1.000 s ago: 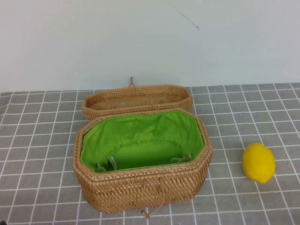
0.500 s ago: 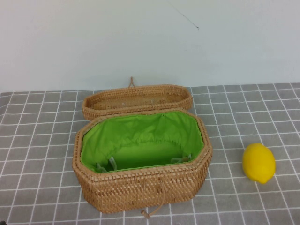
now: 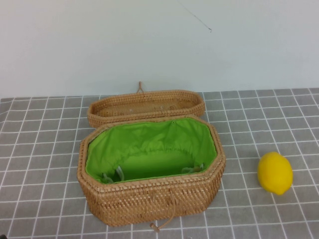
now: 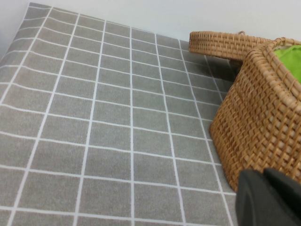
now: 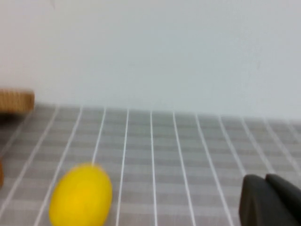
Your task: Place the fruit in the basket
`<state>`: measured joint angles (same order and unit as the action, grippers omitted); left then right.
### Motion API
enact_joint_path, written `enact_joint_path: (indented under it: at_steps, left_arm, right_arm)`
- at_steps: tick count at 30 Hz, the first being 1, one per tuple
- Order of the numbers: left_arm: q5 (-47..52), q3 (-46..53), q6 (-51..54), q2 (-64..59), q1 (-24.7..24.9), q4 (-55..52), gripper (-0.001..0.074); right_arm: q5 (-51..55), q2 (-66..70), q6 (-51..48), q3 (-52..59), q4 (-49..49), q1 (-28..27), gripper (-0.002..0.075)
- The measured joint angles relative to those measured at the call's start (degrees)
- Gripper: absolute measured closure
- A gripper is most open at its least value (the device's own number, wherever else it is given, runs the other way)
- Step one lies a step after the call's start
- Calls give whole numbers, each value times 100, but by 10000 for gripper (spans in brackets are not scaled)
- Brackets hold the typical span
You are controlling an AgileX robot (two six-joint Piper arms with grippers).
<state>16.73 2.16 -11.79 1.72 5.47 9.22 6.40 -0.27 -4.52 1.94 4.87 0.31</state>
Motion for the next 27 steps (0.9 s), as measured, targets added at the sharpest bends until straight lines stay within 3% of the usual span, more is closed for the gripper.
enact_joint_path:
  at_steps: [9,16,23,27]
  left_arm:
    - [0,0,0,0,0,0,734]
    - [0,0,0,0,0,0,734]
    - [0,0,0,0,0,0,734]
    - [0,0,0,0,0,0,734]
  right_arm:
    - [-2096,0,329,0,-181,0,728]
    - [-4719,0,452,-40,-159,0,728]
    - [-3800,8,775,-929,-201,0,728]
    - [-2556,8,775,-1714,-224,0,728]
